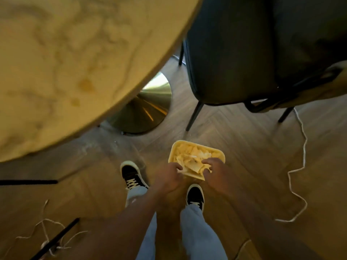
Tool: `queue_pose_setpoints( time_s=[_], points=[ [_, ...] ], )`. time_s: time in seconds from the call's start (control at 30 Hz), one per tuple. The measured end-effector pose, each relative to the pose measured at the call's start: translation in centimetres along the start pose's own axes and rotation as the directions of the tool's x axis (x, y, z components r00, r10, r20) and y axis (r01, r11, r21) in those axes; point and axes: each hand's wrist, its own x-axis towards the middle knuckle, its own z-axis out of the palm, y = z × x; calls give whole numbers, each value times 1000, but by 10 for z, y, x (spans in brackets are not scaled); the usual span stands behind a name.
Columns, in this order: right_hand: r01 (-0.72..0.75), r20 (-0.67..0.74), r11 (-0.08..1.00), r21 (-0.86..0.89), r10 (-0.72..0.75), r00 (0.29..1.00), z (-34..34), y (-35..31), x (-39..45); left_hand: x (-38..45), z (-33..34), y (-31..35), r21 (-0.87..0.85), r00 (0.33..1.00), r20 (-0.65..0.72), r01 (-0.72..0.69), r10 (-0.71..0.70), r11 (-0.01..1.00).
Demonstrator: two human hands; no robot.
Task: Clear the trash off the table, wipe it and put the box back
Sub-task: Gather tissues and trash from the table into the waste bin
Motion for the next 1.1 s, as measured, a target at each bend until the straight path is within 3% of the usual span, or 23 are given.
queue_pose_setpoints(
  time_s=[0.27,0.43,0.57,0.77,0.97,1.1],
  points=[
    [77,-21,992,96,-76,997,-73,-107,-86,-130,-76,54,-357,976,-204,-145,75,923],
    [140,-44,984,112,-136,990,-108,-158,-129,-198,-117,62,-433,938,-338,-223,72,873],
    [174,38,978,116,-180,983,-123,-202,-150,-238,-153,53,-516,926,-376,-237,32,823],
    [325,47,944,56,-327,944,-140,-282,-158,-266,-228,26,-571,847,-532,-335,-26,749],
    [373,-3,928,-21,-373,928,-142,-358,-135,-260,-308,-10,-547,775,-631,-404,-44,733],
    [416,-25,879,-232,-433,901,-132,-402,-116,-238,-364,-29,-534,772,-636,-429,-13,728]
  ],
)
